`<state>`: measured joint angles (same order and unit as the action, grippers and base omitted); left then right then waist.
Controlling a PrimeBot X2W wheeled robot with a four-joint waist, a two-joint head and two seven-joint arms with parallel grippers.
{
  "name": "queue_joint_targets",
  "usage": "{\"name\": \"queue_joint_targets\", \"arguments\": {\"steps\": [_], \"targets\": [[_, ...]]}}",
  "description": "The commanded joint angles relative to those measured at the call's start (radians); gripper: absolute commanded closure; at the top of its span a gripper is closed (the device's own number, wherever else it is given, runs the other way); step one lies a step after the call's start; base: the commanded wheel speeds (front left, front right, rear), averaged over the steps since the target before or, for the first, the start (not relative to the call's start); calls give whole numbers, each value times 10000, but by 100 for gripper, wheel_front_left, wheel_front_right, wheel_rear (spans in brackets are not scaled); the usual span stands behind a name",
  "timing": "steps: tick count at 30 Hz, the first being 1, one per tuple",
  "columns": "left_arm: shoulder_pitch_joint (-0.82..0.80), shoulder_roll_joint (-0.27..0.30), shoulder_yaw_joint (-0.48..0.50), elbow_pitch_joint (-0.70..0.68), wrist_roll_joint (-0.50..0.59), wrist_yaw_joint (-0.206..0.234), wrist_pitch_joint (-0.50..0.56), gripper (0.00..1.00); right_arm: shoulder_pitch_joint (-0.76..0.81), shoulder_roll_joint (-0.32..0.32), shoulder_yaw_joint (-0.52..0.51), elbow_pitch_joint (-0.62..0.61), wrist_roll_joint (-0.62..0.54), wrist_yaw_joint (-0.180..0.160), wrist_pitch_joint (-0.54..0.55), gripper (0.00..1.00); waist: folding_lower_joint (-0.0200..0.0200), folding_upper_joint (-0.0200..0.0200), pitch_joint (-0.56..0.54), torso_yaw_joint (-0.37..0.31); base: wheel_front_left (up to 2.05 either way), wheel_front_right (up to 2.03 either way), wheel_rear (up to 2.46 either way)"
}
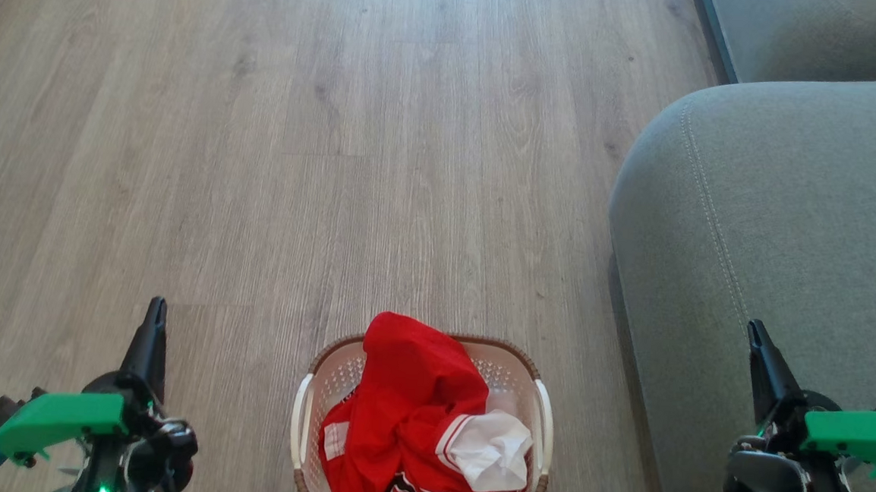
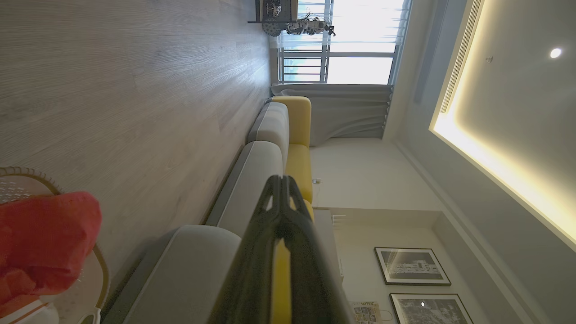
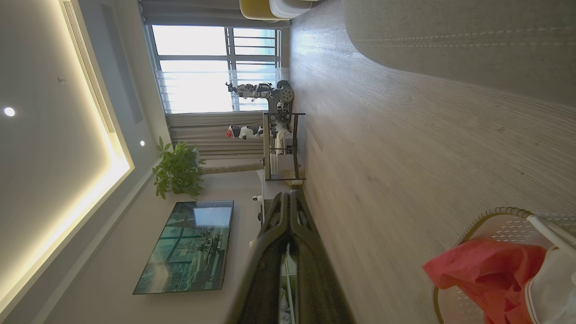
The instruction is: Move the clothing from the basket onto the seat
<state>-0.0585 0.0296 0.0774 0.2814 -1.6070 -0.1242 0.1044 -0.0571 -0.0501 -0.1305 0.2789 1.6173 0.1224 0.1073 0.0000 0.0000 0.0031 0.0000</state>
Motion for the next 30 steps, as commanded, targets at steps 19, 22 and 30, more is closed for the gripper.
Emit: {"name": "queue_joint_targets", "arguments": {"steps": [19, 22, 30], "targets": [[-495, 206, 359, -365, -21, -65, 84, 100, -509, -1, 171, -341, -83, 83, 56, 100, 0, 0, 0, 0, 0, 0, 0], [-495, 206, 359, -365, -21, -65, 84, 100, -509, -1, 171, -341, -83, 83, 56, 100, 0, 0, 0, 0, 0, 0, 0], [-495, 206, 359, -365, -21, -65, 84, 100, -509, -1, 171, -341, -83, 83, 56, 100, 0, 0, 0, 0, 0, 0, 0]]}}
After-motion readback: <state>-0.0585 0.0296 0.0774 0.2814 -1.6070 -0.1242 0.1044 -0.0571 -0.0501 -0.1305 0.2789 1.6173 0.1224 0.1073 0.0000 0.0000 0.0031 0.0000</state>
